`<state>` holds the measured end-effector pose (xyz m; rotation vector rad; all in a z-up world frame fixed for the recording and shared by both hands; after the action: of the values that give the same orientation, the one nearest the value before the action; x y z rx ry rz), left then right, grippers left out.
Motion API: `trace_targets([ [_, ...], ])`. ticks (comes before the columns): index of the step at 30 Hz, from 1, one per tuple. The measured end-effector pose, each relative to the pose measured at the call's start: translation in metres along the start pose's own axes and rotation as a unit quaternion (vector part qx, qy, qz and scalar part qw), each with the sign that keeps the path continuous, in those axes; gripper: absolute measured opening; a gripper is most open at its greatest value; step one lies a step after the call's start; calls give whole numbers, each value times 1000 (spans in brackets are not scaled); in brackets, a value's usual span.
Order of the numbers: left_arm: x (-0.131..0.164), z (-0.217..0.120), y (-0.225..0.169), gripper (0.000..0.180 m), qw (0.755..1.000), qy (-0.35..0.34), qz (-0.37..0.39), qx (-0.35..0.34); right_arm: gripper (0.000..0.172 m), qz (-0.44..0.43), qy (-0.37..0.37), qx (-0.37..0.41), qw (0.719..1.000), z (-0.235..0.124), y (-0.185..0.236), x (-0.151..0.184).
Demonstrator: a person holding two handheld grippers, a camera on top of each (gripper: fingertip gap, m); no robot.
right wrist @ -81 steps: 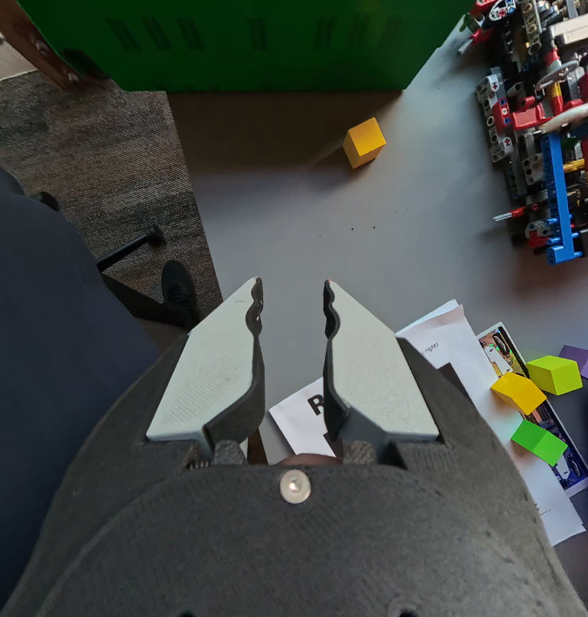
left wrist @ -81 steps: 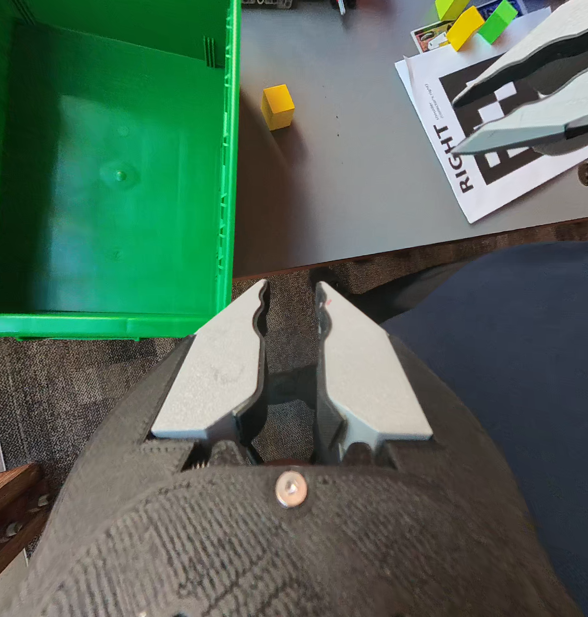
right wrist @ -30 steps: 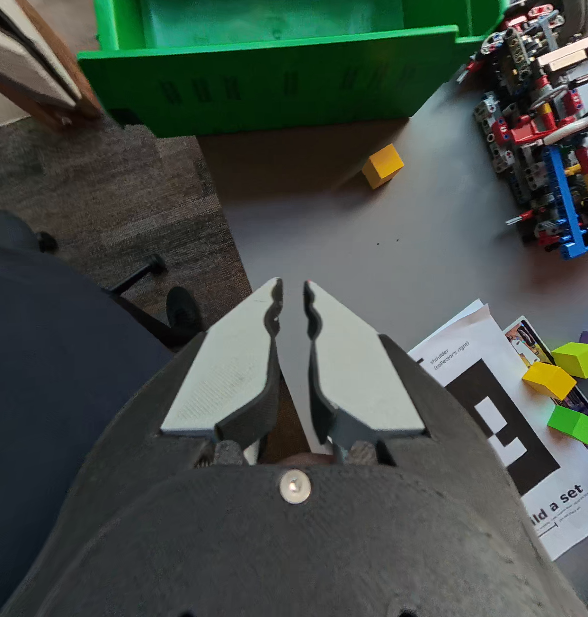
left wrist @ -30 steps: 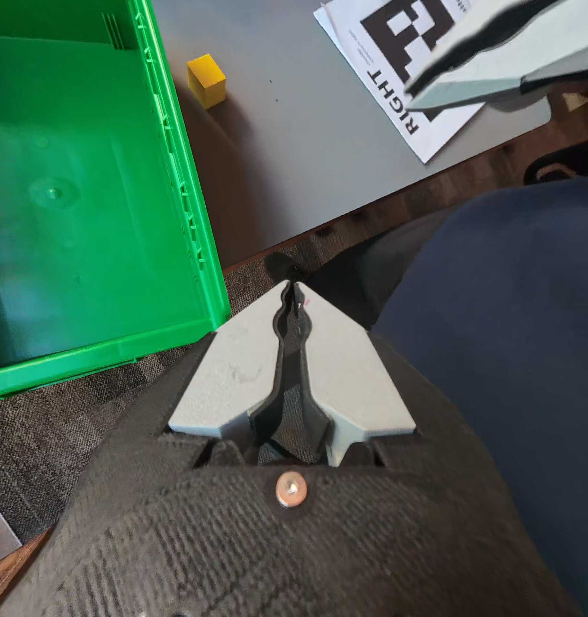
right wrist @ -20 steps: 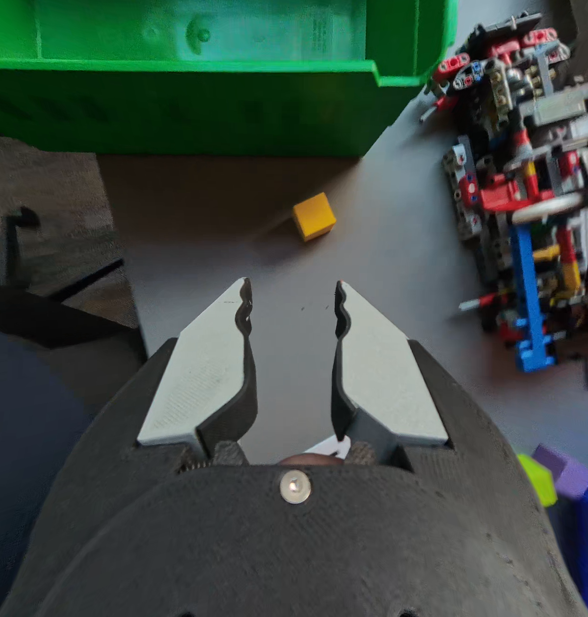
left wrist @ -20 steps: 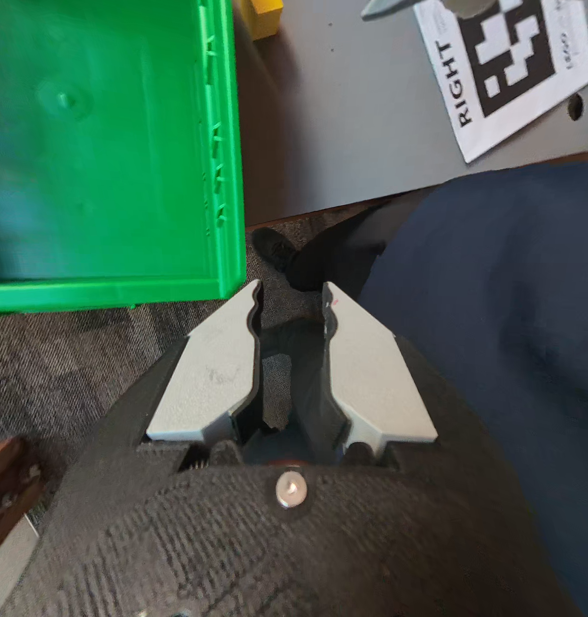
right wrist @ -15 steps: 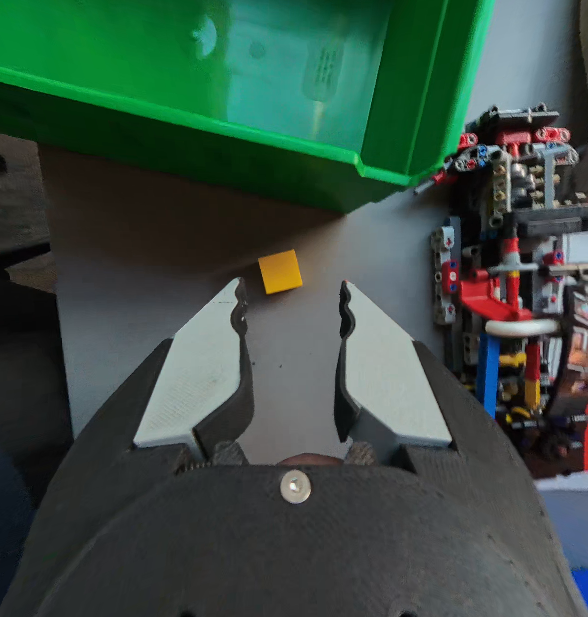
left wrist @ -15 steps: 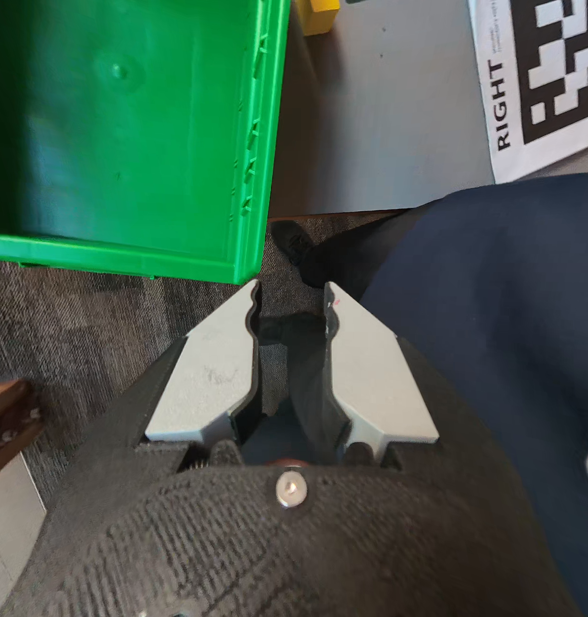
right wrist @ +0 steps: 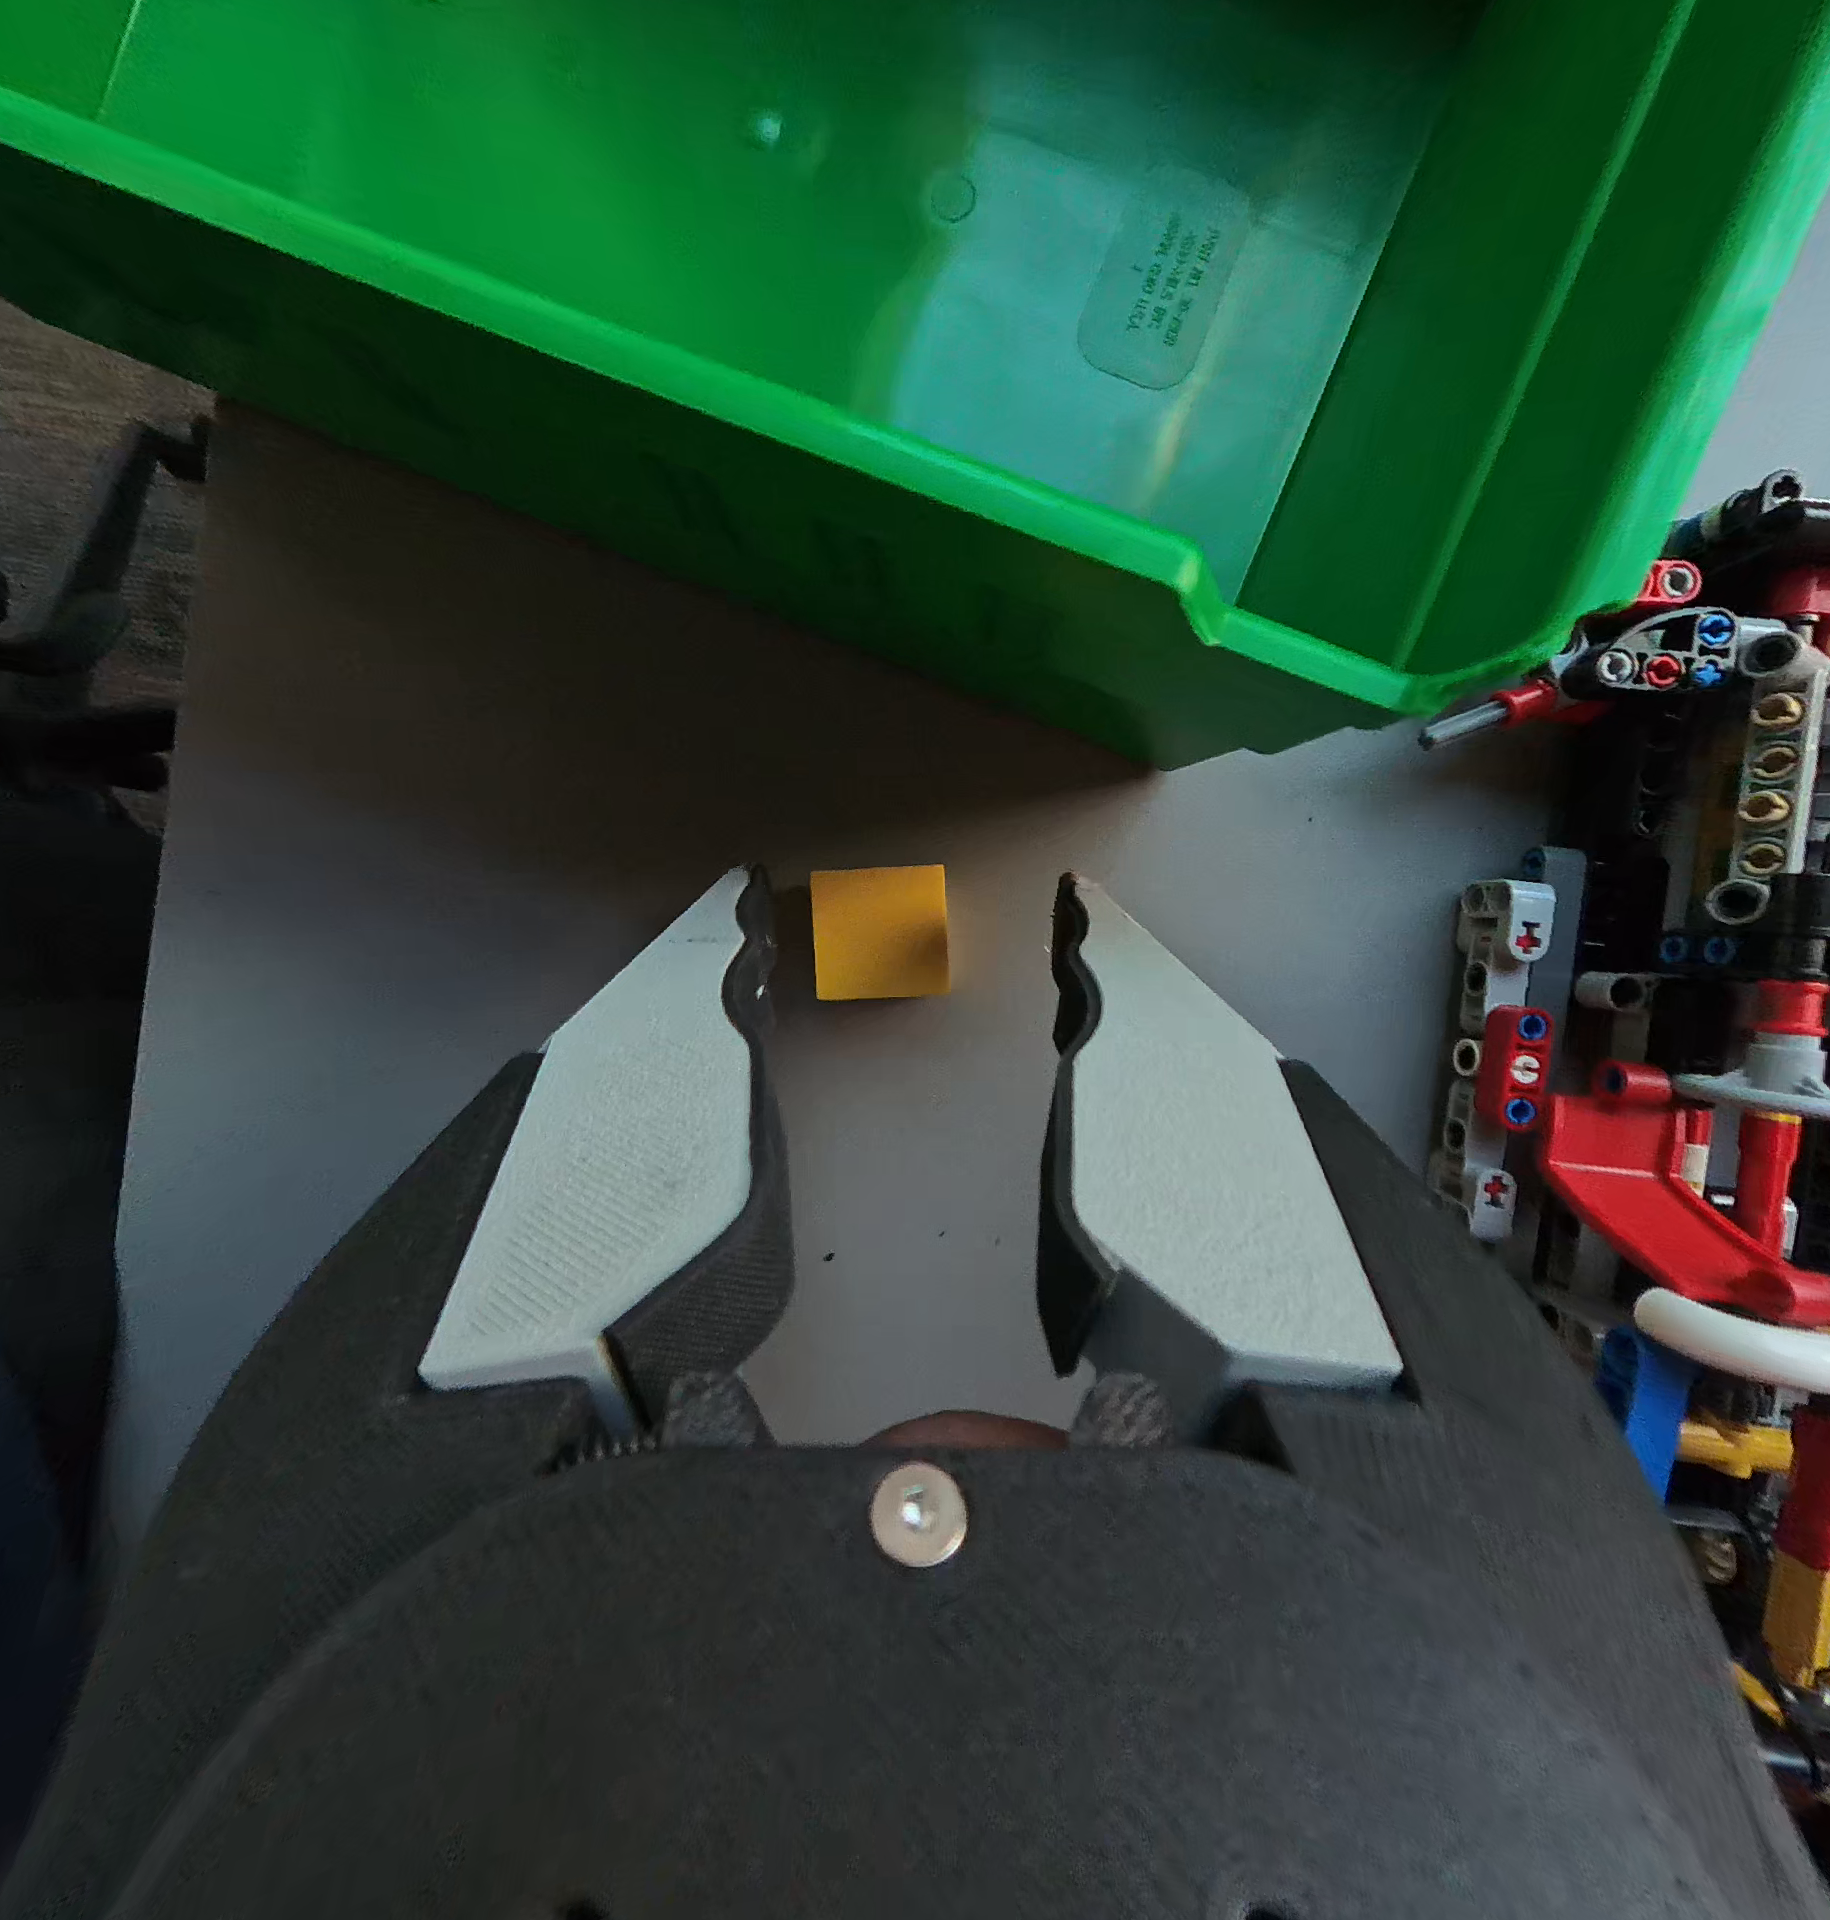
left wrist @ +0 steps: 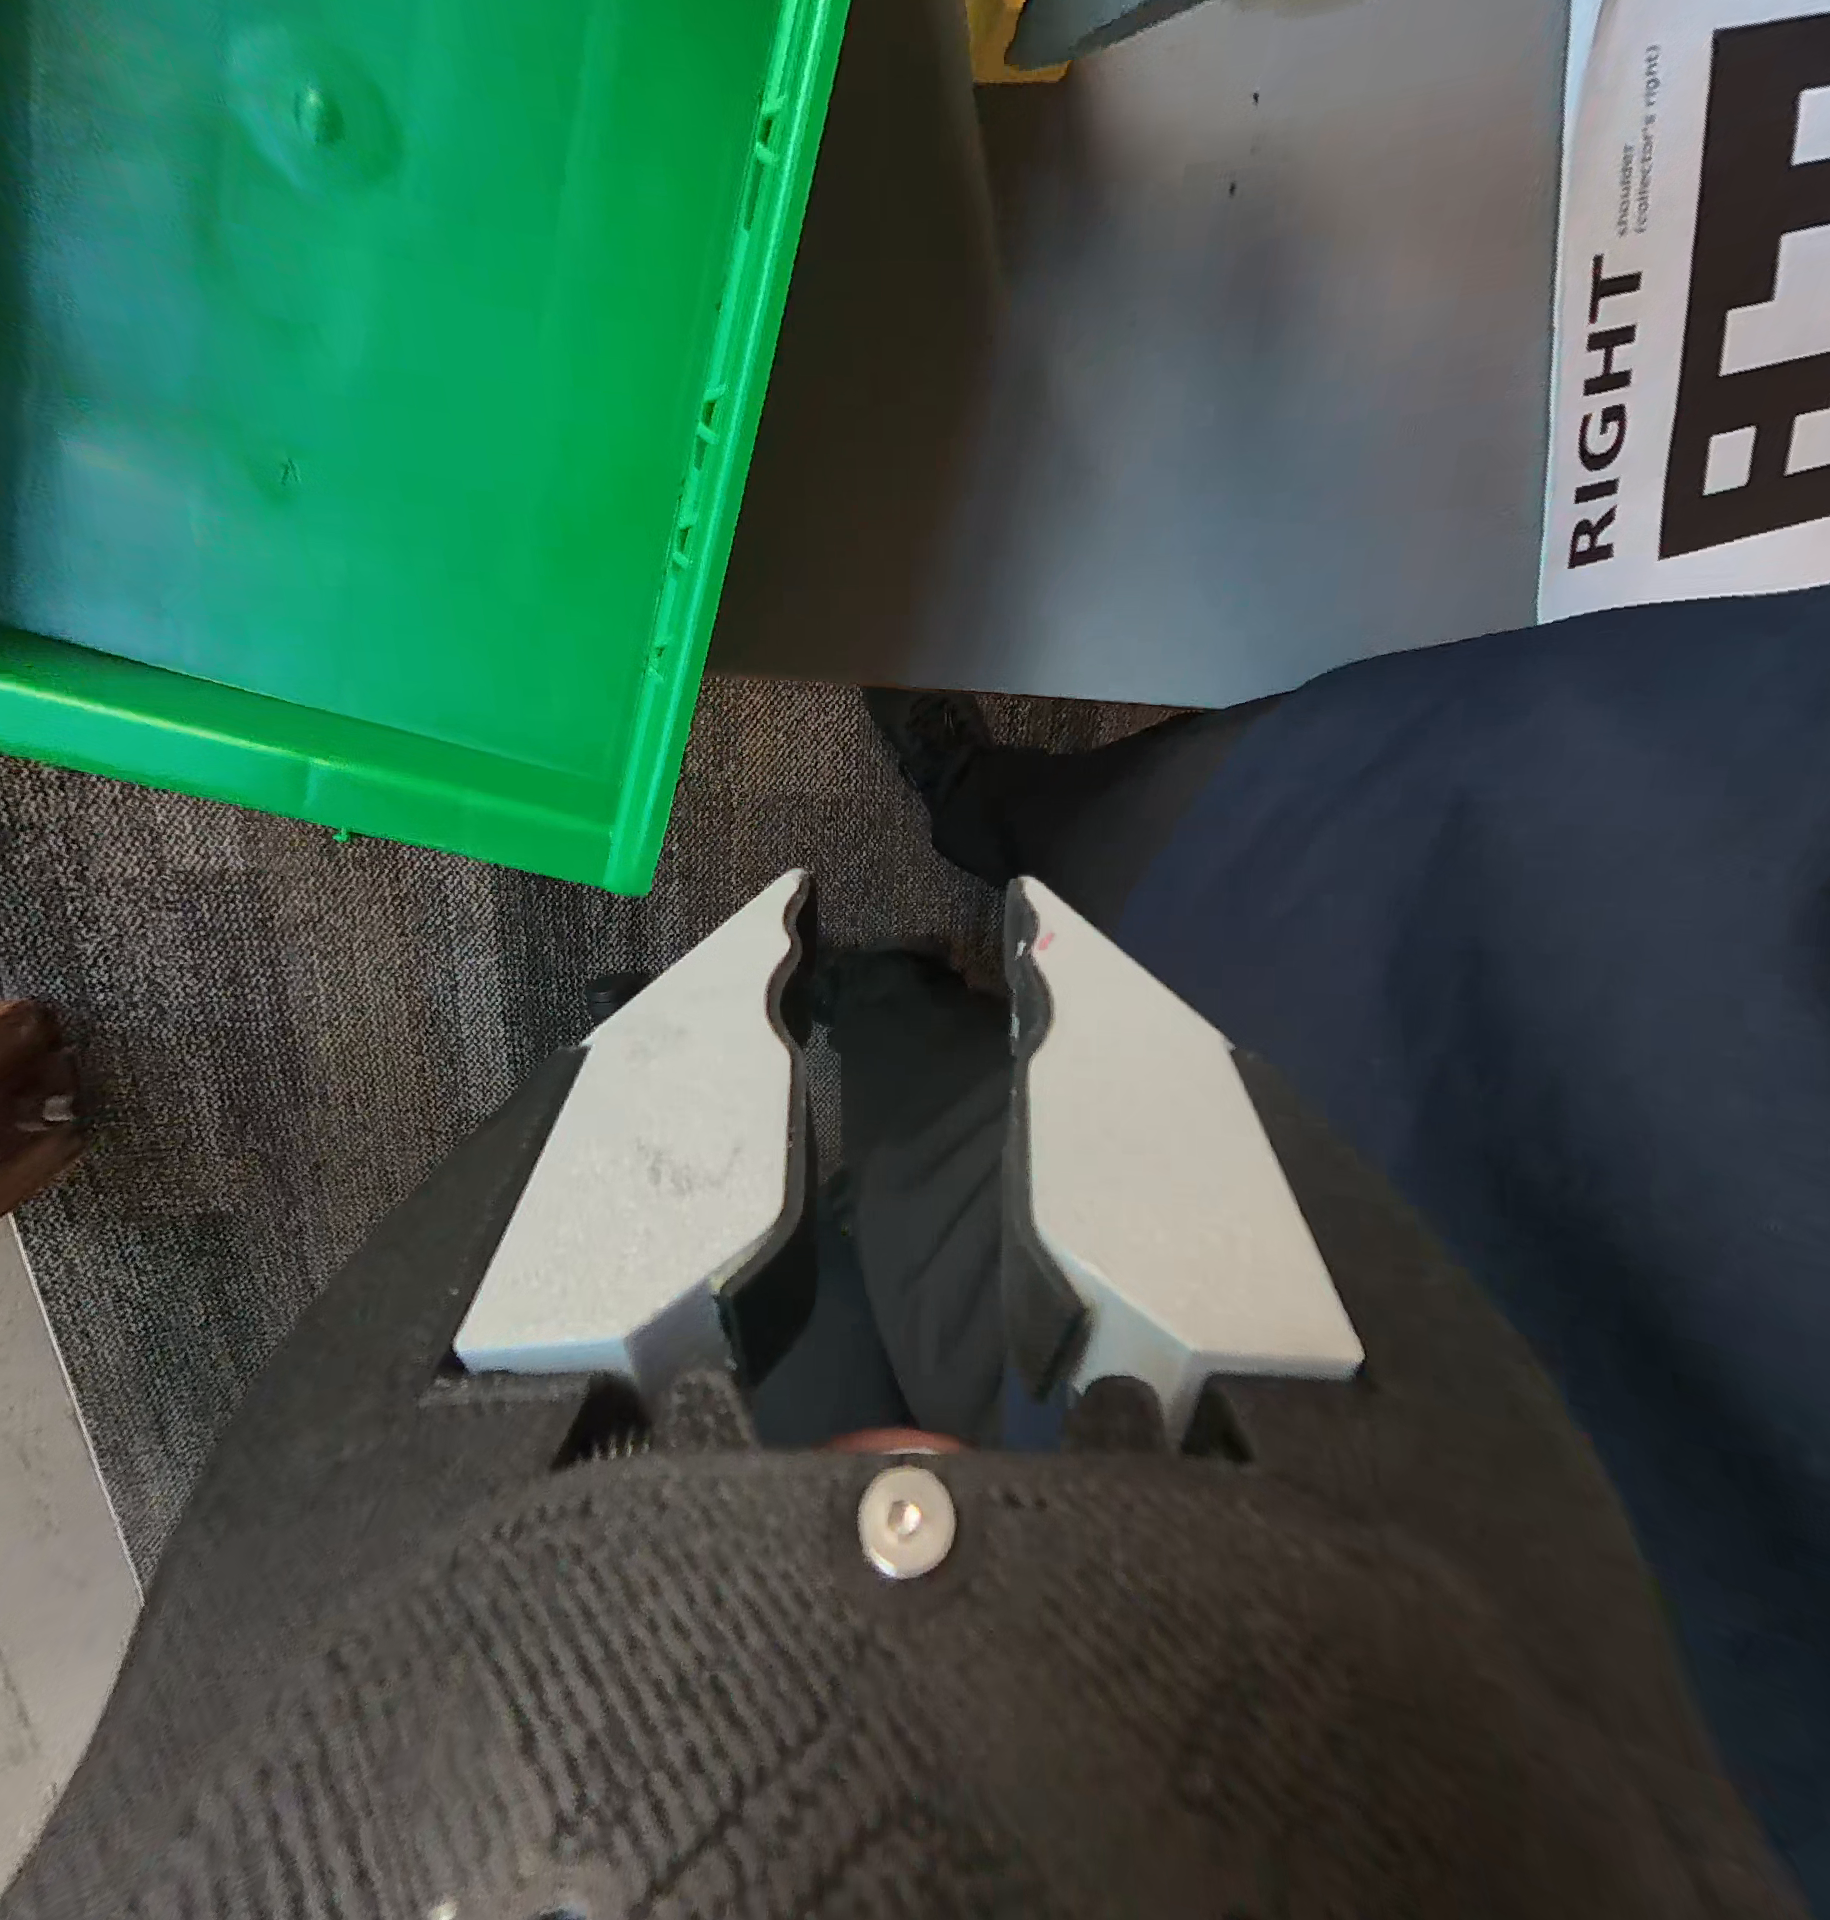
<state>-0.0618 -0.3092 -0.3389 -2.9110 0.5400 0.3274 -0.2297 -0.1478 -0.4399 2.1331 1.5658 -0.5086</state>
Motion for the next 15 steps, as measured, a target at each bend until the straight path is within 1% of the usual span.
trace_targets([
  [4,-2,0,-2,35,1000,5,4,-2,52,-9,13,-24,1000,6,3,5],
  [6,-1,0,-3,34,1000,7,7,-3,50,-17,23,-27,999,10,5,9],
  [7,-1,0,-3,34,1000,7,9,-3,45,-21,24,-26,999,12,6,9],
  [9,1,0,-3,34,1000,7,11,-2,27,-29,24,-25,999,14,9,10],
  [12,5,-1,-1,33,1000,9,19,-2,26,-28,28,-21,999,13,13,10],
  [15,14,-3,5,33,1000,10,29,-4,26,-2,8,-22,1000,3,16,9],
])
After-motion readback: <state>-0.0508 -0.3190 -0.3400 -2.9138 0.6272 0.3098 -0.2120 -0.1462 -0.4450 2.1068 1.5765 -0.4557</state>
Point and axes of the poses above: each gripper's, where its closed fingertips meet, z out along the fingers, x out of its underside, y = z × x across the jaws, the point moved 6 cm from there along -z, back along the fingers, and after that the axes turned 6 degrees about -x, right-handed, at the moved point
